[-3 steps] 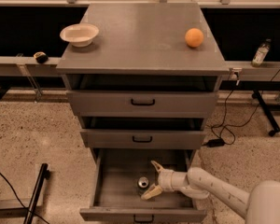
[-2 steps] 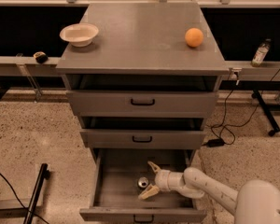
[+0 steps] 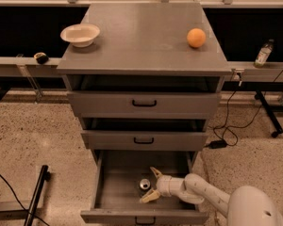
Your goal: Pick green can from bottom drawer and place on counter
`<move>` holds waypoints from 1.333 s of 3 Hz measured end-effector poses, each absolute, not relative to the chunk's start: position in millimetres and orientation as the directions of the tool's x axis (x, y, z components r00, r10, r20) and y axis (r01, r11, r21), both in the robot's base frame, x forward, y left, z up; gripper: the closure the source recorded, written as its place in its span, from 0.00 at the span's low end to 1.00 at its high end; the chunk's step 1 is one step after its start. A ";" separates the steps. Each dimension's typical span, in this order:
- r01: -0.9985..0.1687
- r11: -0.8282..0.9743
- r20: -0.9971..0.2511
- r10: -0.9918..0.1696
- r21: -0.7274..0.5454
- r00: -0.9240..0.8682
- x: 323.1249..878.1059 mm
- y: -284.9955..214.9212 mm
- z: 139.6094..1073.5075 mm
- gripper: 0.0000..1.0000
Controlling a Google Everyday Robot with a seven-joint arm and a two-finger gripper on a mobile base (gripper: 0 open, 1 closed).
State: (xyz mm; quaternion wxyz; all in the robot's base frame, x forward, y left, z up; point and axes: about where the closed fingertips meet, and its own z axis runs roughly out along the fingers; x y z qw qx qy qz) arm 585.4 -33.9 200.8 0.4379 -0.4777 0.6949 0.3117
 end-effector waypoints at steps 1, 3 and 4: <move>-0.933 0.359 -0.899 -0.397 0.037 -0.188 582.8 -36.5 184.2 0.00; -0.928 0.368 -0.931 -0.312 0.064 -0.188 590.5 -22.6 169.9 0.43; -0.921 0.382 -0.948 -0.259 0.078 -0.188 593.1 -23.4 167.2 0.66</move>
Offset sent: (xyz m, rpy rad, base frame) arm 0.0038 0.0020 -0.0366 0.0243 0.0336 -0.0263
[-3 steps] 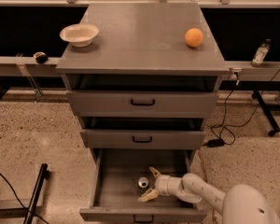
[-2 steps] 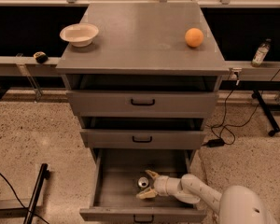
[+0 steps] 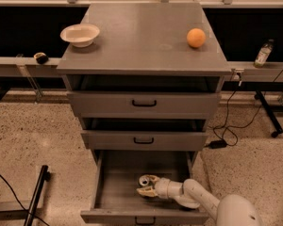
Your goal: Pick green can from bottom drawer and place on counter
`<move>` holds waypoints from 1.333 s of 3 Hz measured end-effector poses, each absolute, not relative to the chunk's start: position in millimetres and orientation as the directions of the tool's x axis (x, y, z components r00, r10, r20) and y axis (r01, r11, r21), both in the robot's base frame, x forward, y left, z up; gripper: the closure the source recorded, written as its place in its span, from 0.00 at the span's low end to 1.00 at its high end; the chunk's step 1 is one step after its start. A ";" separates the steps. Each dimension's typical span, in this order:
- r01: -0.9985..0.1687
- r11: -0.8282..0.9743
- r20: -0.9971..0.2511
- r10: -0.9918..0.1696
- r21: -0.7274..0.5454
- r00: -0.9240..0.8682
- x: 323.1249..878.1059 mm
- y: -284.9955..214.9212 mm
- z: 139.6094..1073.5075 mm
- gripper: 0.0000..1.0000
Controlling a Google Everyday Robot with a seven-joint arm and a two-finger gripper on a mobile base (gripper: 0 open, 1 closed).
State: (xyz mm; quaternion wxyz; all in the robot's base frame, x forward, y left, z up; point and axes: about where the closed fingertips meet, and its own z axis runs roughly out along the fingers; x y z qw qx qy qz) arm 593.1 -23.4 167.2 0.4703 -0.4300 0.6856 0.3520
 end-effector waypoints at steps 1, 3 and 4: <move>-0.903 0.428 -0.956 -0.275 -0.028 -0.101 614.0 -48.2 205.4 0.88; -0.824 0.468 -0.907 -0.403 -0.318 0.122 610.1 -113.2 414.3 1.00; -0.864 0.365 -0.909 -0.357 -0.348 0.215 567.3 -80.9 473.9 1.00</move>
Offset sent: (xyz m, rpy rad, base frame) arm -0.0318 -0.0361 0.2897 -0.2260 -0.3600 -0.0252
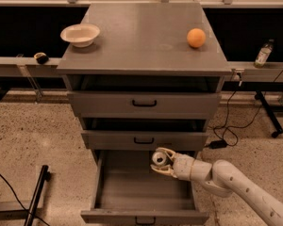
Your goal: Pick green can from bottom drawer and place on counter
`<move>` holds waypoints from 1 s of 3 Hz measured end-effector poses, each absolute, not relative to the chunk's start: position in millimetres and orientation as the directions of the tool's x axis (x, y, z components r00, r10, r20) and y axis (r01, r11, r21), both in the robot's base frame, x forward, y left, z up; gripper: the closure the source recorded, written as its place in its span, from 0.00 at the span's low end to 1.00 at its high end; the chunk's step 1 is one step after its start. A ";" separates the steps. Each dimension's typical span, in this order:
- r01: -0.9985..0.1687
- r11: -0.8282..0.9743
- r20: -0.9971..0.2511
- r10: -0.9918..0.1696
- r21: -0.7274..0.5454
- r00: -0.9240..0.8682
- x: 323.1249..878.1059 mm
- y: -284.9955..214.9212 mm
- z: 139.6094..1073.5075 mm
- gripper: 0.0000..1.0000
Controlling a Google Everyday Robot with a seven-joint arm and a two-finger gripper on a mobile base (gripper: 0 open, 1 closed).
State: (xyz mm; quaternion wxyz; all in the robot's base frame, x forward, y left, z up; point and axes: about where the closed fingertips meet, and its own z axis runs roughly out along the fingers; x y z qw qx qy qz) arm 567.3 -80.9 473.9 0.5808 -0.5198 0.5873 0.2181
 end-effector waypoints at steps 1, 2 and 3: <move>-0.868 0.358 -0.910 -0.354 -0.345 0.216 566.9 -78.8 476.8 1.00; -0.903 0.286 -0.921 -0.317 -0.320 0.226 554.3 -62.7 526.1 1.00; -0.942 0.158 -0.928 -0.280 -0.298 0.246 527.2 -31.5 589.8 1.00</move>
Offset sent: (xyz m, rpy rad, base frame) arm -0.0312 0.0343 0.1238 0.0464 0.0529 0.2159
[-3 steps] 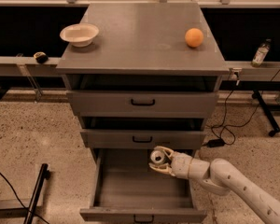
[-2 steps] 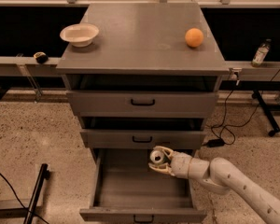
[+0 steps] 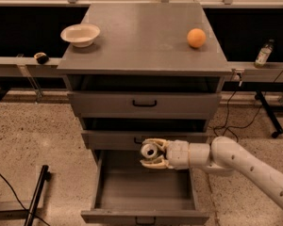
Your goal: Pick green can from bottom drawer and place on counter
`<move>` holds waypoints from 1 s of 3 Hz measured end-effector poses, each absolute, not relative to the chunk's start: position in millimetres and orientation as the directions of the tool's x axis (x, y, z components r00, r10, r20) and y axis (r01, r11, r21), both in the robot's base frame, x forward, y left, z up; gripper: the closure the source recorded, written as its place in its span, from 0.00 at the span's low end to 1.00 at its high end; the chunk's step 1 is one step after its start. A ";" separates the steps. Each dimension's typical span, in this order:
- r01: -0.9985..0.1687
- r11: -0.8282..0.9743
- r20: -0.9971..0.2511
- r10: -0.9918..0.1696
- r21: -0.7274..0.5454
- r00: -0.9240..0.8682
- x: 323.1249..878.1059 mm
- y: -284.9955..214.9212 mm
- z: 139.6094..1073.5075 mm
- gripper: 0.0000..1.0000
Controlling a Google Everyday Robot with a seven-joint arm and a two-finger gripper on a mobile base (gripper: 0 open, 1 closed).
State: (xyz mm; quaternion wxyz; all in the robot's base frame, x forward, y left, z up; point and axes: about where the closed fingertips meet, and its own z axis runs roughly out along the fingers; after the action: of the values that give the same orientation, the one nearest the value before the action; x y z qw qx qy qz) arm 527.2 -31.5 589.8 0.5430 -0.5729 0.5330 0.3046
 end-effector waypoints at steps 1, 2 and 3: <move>-0.955 0.038 -0.920 -0.281 -0.296 0.274 509.6 -17.9 664.9 1.00; -0.965 0.079 -0.928 -0.304 -0.251 0.216 522.4 -40.7 723.7 1.00; -0.933 0.179 -0.886 -0.409 -0.312 0.217 528.2 -71.3 751.2 1.00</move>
Offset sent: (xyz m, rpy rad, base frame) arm 0.0334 -0.0652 0.2025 -0.0357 0.1756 -0.1054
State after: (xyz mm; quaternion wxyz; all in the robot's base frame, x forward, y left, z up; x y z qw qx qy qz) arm 528.2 -71.3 751.2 0.5131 -0.5878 0.5710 0.2554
